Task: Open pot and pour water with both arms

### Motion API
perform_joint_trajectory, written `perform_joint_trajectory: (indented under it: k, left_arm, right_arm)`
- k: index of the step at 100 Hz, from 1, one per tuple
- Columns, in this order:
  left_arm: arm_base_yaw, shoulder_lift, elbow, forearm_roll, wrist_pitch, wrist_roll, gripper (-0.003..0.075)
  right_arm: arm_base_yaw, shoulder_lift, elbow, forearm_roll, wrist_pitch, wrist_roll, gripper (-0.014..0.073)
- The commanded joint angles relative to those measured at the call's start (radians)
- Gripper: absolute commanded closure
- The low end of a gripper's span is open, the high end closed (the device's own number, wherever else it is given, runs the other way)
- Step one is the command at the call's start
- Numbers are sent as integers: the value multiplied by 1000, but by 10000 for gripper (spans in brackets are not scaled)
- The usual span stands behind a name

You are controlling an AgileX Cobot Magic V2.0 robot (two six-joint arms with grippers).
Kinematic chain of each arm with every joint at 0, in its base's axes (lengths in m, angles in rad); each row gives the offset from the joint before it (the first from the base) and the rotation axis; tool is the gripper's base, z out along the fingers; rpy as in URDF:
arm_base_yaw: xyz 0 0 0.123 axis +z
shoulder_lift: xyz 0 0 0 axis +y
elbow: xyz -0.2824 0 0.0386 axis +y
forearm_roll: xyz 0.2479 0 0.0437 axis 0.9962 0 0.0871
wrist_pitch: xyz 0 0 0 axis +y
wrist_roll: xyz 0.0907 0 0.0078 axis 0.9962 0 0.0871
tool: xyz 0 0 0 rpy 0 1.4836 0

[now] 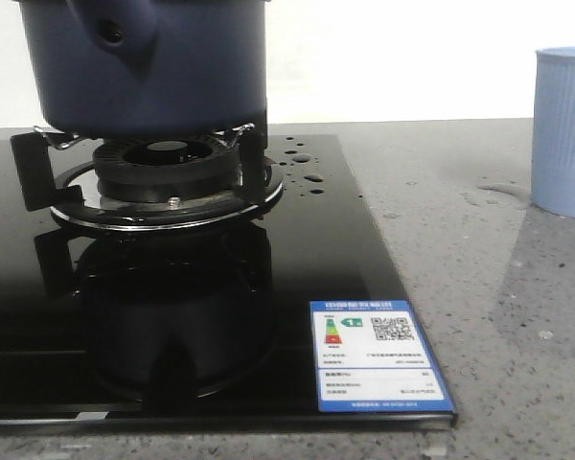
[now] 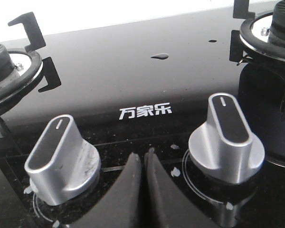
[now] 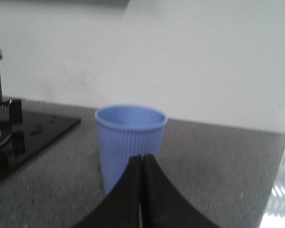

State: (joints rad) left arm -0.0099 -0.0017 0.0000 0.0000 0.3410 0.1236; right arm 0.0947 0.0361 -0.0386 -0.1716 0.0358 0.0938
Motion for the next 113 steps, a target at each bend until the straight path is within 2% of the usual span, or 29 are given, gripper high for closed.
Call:
perform_joint_trajectory:
  k: [1, 36, 113]
  left_arm:
    - [1, -28, 39, -9, -36, -10, 739]
    - [1, -28, 39, -9, -36, -10, 740]
    - [1, -28, 39, -9, -36, -10, 739]
  right_arm:
    - [-12, 11, 49, 50, -70, -10, 667]
    - [-75, -72, 58, 69, 274, -10, 667]
    - [-80, -69, 58, 54, 271, -10, 667]
